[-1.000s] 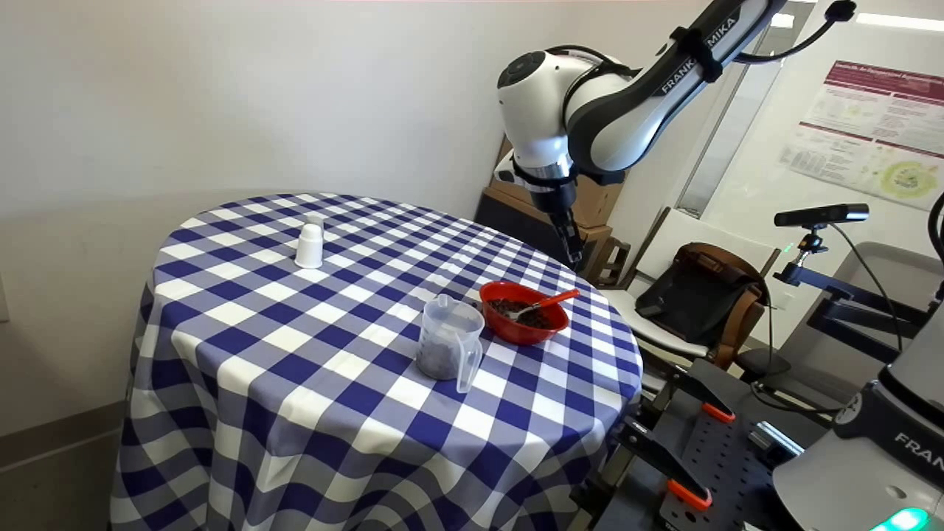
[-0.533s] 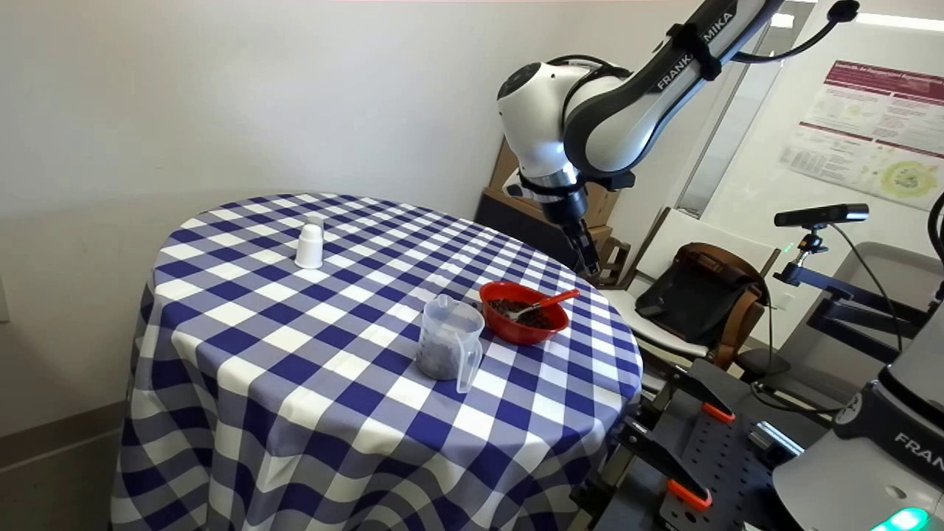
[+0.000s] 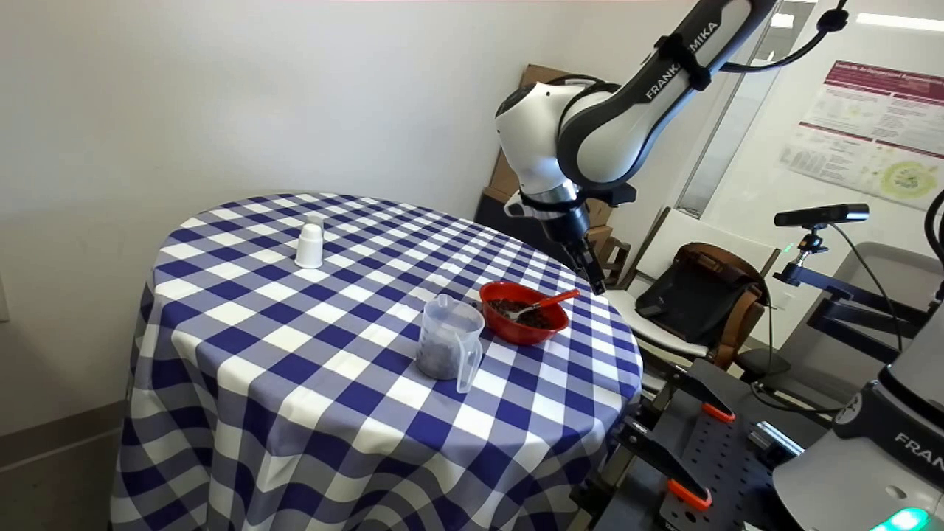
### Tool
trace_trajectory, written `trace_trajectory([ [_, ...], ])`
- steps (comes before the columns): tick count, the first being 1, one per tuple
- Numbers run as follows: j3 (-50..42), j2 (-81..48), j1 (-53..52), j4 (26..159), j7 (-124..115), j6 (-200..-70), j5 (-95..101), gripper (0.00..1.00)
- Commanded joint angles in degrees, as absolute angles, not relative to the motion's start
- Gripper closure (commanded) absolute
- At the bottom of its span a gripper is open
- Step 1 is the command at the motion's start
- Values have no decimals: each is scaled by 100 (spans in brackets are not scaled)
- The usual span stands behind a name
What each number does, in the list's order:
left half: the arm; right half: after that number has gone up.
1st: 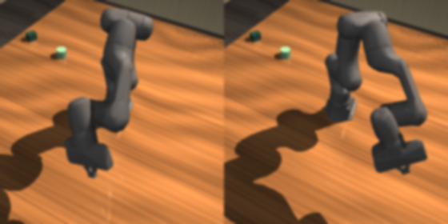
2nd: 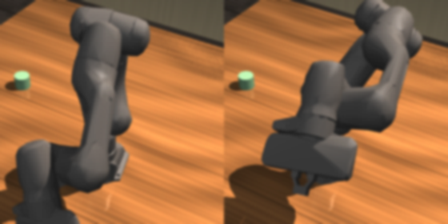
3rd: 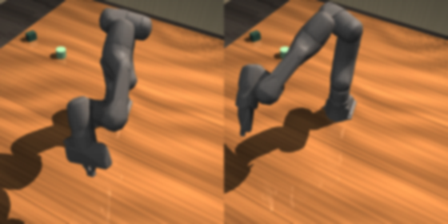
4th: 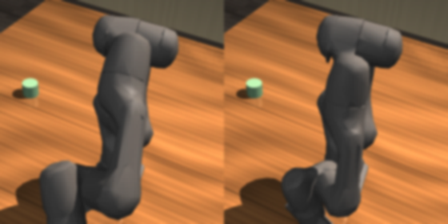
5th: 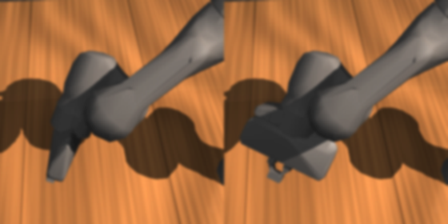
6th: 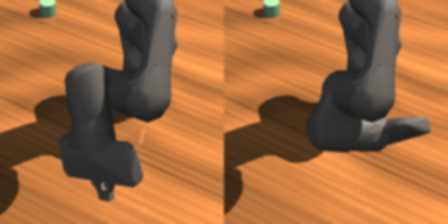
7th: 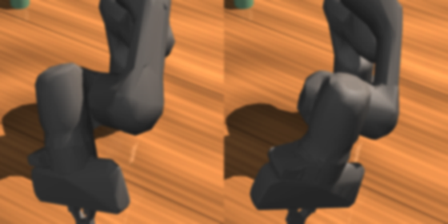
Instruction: Put the spoon in the red bowl then take it out of the bowl and set it down on the table
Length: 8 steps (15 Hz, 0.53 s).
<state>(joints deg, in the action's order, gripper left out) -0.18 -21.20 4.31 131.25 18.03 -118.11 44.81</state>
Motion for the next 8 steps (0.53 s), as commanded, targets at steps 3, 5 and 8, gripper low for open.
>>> trace_trajectory([
  [3, -19, -2513, 439, 12906, 1891, -11898, 4219, 0],
  [5, -6, -2646, 450, 12789, 1932, -11900, 4114, 0],
  [8, -6, -2884, 453, 12504, 1946, -11858, 3877, 0],
])
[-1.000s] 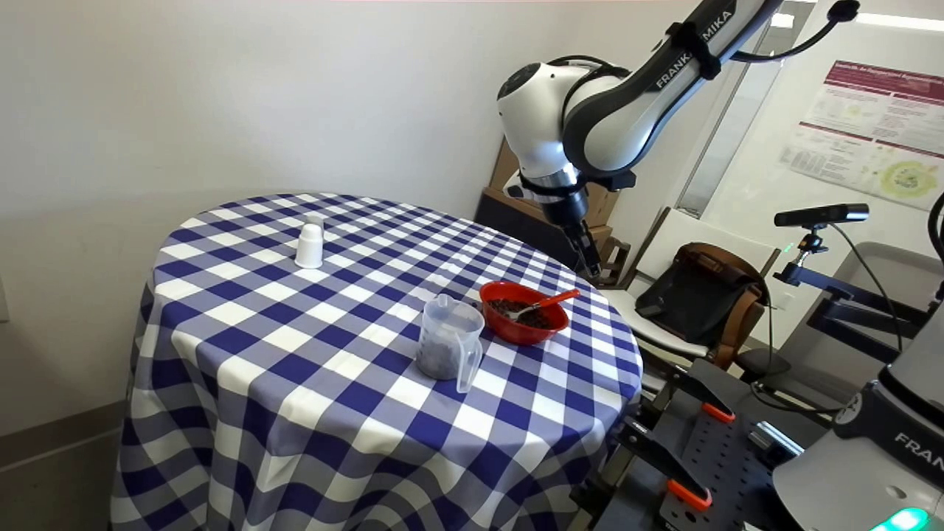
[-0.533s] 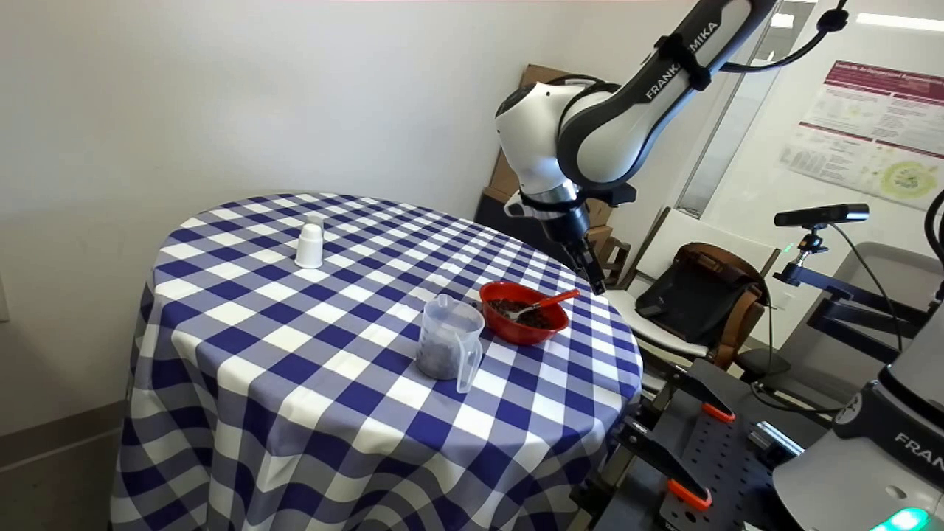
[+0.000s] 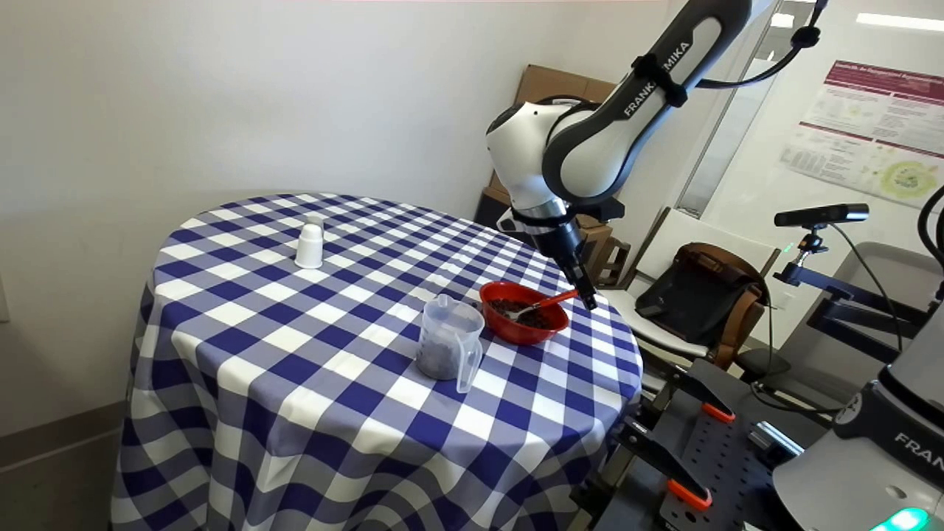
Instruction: Put the spoon in the red bowl then take it out of the bowl and set it down on the table
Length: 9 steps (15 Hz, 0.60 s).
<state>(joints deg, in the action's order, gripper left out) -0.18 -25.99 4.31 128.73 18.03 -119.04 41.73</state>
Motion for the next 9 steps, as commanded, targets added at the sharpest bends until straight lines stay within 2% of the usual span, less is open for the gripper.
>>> trace_trajectory([
  [1, -11, -2971, 451, 12386, 1947, -11852, 3813, 0],
  [3, -25, -3109, 438, 12197, 1939, -11846, 3723, 1],
  [4, -36, -3172, 428, 12112, 1930, -11838, 3704, 5],
  [5, -42, -3231, 424, 12037, 1925, -11830, 3680, 15],
  [6, -51, -3288, 419, 11963, 1920, -11816, 3666, 30],
  [9, -73, -3424, 418, 11794, 1929, -11794, 3647, 54],
])
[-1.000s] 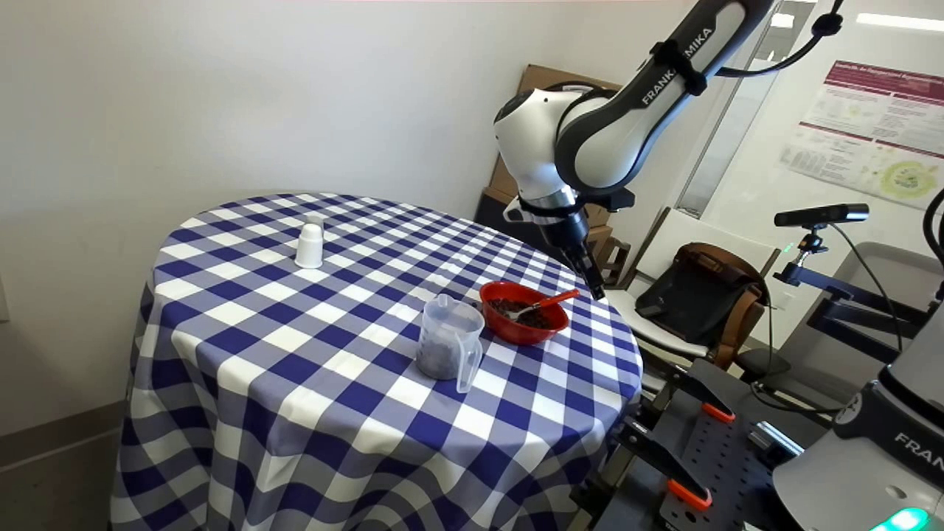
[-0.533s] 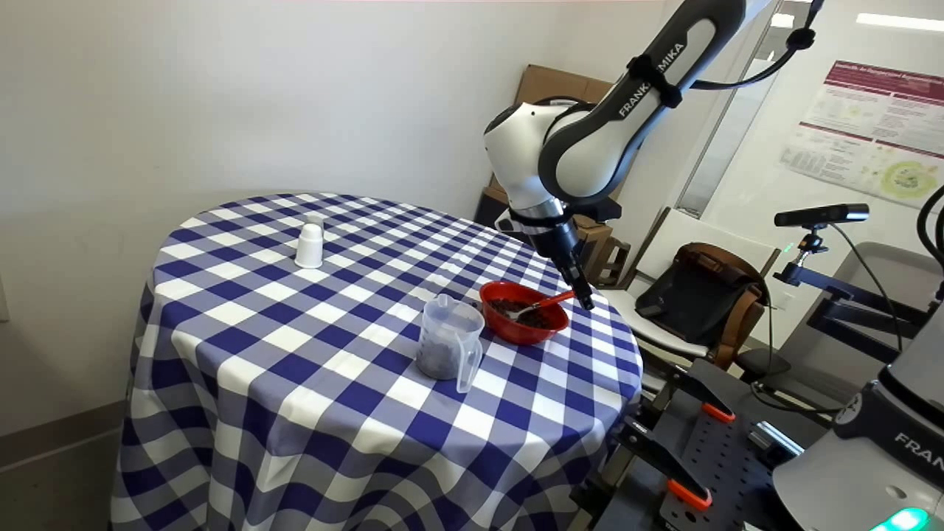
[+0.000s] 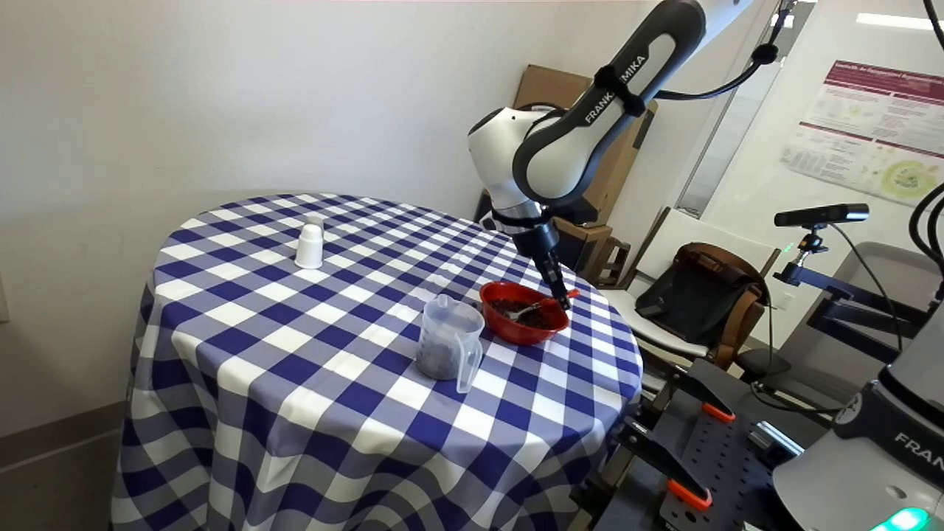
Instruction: Put the spoon in the red bowl then take it out of the bowl and set it down on the table
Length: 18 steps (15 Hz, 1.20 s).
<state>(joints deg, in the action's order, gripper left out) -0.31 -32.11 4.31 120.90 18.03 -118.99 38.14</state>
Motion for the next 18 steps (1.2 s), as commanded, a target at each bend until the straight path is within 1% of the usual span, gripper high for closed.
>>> trace_trajectory([
  [1, -76, -3446, 420, 11760, 1939, -11794, 3643, 61],
  [5, -69, -3462, 418, 11699, 1969, -11773, 3627, 92],
  [6, -66, -3449, 418, 11691, 1976, -11765, 3629, 98],
  [7, -65, -3438, 413, 11682, 1976, -11753, 3642, 99],
  [8, -61, -3427, 412, 11673, 1983, -11735, 3641, 97],
  [9, -57, -3418, 410, 11664, 1989, -11715, 3637, 99],
  [10, -52, -3411, 409, 11654, 1996, -11710, 3631, 97],
  [13, -41, -3387, 401, 11625, 2035, -11691, 3635, 96],
  [14, -44, -3381, 395, 11621, 2036, -11684, 3646, 95],
  [15, -42, -3378, 394, 11614, 2043, -11676, 3643, 60],
  [16, -48, -3368, 383, 11610, 2032, -11677, 3665, 60],
  [18, -68, -3357, 343, 11575, 1971, -11636, 3704, 46],
])
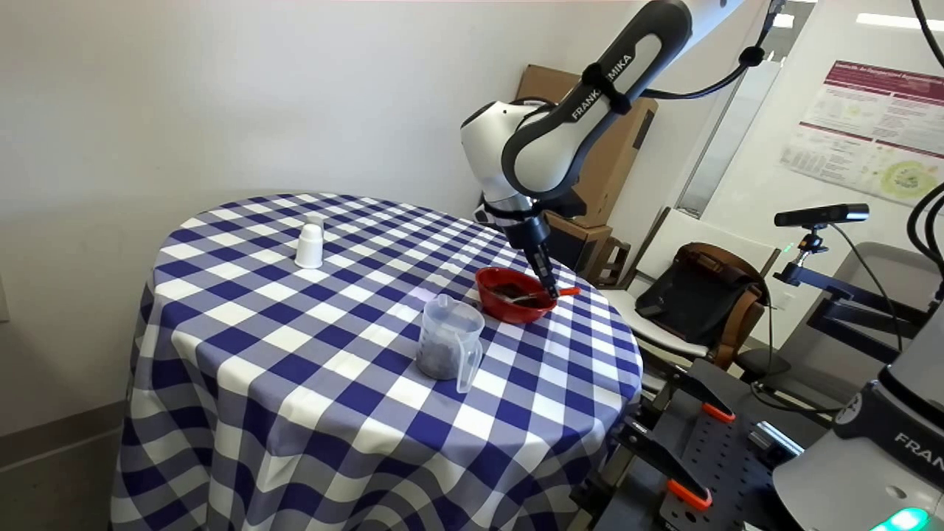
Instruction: Put the spoon in the red bowl then take it out of the bowl and set it down on the table
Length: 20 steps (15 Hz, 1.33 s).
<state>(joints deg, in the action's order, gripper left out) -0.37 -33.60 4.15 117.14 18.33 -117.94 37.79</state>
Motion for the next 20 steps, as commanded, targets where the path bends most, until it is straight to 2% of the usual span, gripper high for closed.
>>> trace_trajectory([
  [1, -65, -3340, 344, 11534, 1955, -11620, 3667, 40],
  [4, -164, -3332, 343, 11171, 1591, -11448, 3476, 16],
  [6, -328, -3377, 385, 10757, 1276, -11396, 3452, 3],
  [7, -386, -3388, 445, 10533, 1214, -11375, 3388, 0],
  [13, -642, -3200, 526, 9864, 968, -11144, 3018, 0],
  [20, -379, -2440, 508, 10878, 2223, -11016, 3176, 0],
])
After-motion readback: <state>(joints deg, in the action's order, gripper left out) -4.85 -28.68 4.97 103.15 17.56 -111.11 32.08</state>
